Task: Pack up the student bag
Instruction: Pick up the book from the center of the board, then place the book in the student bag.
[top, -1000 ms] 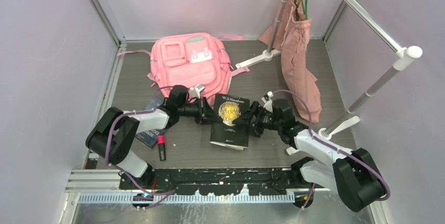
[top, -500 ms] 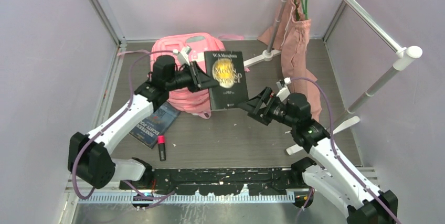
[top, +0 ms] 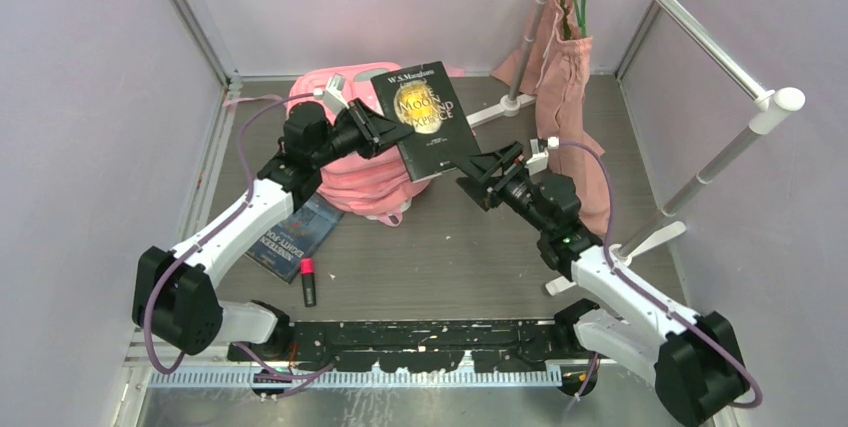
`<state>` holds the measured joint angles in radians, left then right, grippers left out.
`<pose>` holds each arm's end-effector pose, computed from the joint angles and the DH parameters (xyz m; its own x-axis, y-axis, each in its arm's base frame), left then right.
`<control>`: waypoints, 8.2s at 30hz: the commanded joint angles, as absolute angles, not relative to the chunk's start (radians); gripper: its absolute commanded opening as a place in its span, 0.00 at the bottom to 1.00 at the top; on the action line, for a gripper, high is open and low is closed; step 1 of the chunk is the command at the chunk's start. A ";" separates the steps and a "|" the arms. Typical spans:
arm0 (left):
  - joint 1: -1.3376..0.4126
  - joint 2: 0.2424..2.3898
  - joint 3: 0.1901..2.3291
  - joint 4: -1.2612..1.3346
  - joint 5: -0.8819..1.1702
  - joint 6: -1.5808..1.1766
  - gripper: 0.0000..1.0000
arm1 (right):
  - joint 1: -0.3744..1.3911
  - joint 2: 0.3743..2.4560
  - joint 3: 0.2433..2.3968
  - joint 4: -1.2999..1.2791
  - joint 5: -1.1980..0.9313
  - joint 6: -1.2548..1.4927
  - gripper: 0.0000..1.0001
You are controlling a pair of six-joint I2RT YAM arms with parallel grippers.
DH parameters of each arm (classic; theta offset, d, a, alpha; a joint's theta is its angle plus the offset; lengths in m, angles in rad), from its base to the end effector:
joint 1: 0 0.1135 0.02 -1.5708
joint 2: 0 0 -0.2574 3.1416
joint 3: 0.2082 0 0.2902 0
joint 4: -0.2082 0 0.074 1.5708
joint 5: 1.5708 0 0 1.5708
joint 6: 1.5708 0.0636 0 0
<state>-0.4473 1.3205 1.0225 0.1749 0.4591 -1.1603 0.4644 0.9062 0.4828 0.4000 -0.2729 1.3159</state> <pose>0.3262 -0.1877 0.3208 -0.7633 -0.5455 -0.3462 0.2115 0.2953 -0.9317 0.2426 0.1407 0.2510 -0.6558 0.7138 -0.2460 -0.1493 0.1968 0.9690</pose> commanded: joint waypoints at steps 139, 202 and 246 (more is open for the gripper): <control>-0.603 1.711 1.368 -0.596 0.063 -0.036 0.44 | 0.615 0.600 0.676 -0.274 0.064 0.893 0.01; -0.494 1.453 1.645 -0.451 -0.045 -0.081 0.00 | 0.659 1.713 1.108 0.564 0.301 1.371 0.01; -0.440 1.492 1.525 -0.539 0.093 -0.133 0.46 | 0.713 1.372 0.834 0.045 0.171 0.997 1.00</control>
<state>-0.4492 1.5162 1.5272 -0.5381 0.0292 -0.1234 0.7113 1.5539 0.9421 0.1631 0.0814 1.1545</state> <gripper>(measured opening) 0.169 0.997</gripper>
